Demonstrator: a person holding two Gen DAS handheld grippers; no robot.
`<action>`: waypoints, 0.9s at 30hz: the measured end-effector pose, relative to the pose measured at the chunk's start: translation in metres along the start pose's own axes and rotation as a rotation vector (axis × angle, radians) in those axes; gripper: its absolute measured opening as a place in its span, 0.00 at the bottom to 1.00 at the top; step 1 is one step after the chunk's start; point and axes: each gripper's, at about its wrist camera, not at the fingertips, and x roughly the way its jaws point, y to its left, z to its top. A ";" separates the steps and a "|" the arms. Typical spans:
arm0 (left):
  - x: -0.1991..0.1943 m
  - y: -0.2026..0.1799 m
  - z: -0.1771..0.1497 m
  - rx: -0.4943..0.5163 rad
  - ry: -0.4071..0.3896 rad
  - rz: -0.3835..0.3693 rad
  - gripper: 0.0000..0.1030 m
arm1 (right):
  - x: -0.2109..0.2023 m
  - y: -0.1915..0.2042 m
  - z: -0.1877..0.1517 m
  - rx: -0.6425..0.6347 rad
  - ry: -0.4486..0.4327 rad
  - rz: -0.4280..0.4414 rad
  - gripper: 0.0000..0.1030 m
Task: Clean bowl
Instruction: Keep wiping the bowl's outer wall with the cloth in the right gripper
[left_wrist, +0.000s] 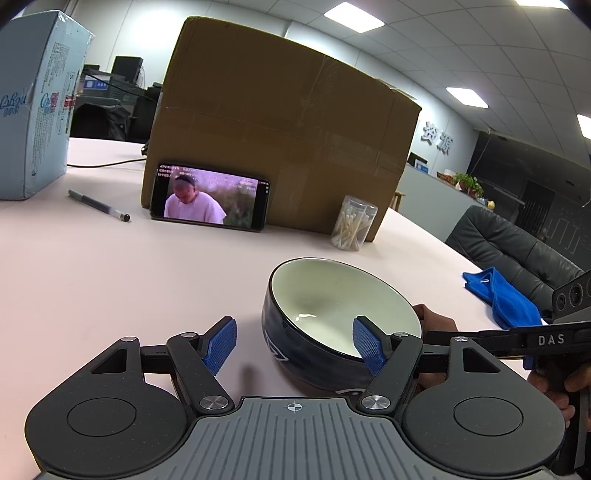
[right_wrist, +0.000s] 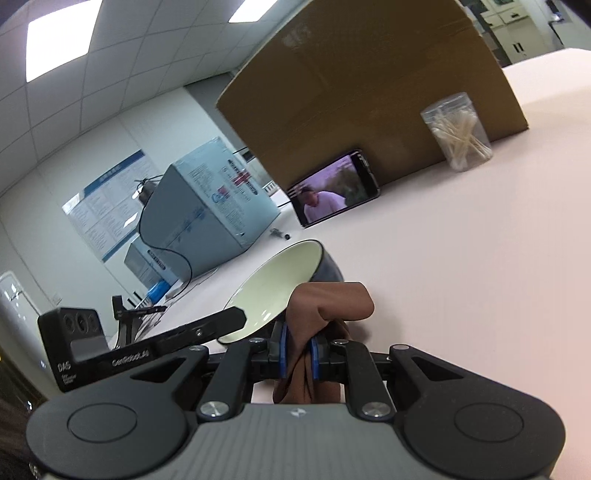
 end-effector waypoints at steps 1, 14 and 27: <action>0.000 0.000 0.000 0.000 0.000 0.000 0.69 | 0.000 0.001 0.000 -0.004 0.000 -0.002 0.15; 0.000 -0.001 0.000 0.005 0.000 -0.001 0.69 | 0.003 0.013 -0.001 -0.078 0.026 0.034 0.15; -0.001 -0.002 -0.001 0.007 -0.001 0.000 0.69 | 0.006 0.014 -0.003 -0.088 0.049 0.053 0.15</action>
